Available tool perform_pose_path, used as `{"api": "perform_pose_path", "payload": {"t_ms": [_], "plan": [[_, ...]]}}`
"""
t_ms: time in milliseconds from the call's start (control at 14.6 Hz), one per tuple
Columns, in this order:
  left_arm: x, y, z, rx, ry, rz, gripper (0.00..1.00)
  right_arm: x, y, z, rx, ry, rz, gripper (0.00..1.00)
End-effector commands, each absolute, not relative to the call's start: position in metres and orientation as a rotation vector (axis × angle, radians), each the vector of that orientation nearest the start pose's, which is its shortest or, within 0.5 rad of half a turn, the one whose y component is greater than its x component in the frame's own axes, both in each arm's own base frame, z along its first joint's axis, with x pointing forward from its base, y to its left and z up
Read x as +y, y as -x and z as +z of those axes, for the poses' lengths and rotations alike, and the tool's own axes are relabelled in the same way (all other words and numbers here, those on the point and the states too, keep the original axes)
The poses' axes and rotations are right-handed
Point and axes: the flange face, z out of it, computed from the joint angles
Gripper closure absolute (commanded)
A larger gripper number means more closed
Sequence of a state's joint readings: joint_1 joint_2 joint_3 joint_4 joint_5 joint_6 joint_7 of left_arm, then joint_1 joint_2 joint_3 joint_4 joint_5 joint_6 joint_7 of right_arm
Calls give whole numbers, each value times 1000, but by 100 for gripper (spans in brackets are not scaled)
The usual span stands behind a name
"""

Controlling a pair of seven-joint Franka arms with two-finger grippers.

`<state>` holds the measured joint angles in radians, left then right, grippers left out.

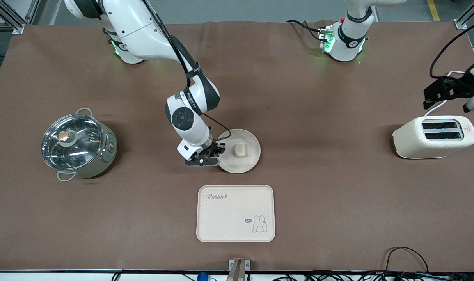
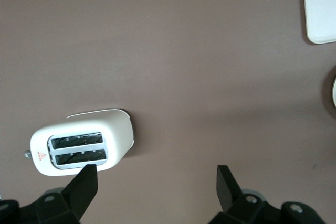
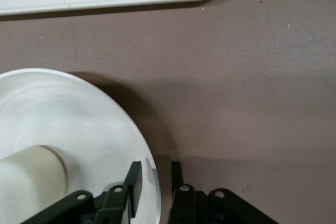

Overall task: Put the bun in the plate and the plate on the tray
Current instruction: 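Grasp the plate rim with the right gripper while the left gripper withdraws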

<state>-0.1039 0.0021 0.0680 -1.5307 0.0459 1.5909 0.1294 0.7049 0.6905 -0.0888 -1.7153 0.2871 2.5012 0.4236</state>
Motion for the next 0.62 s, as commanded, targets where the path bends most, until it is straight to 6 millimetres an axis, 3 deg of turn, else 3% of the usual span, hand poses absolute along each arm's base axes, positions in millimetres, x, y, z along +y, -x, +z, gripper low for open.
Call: {"api": "perform_pose_path", "payload": {"t_ms": [0, 274, 411, 547], "plan": [[-37, -552, 642, 306, 3088, -77, 0, 396, -548, 202, 23, 2974, -48, 81], [-39, -557, 646, 268, 3091, -94, 0, 396, -549, 201, 29, 2969, -64, 97], [-58, -560, 656, 275, 3094, -125, 0, 395, -549, 202, 31, 2969, -62, 99], [-59, -560, 658, 217, 3100, -124, 0, 391, -546, 201, 42, 2971, -50, 99]]}}
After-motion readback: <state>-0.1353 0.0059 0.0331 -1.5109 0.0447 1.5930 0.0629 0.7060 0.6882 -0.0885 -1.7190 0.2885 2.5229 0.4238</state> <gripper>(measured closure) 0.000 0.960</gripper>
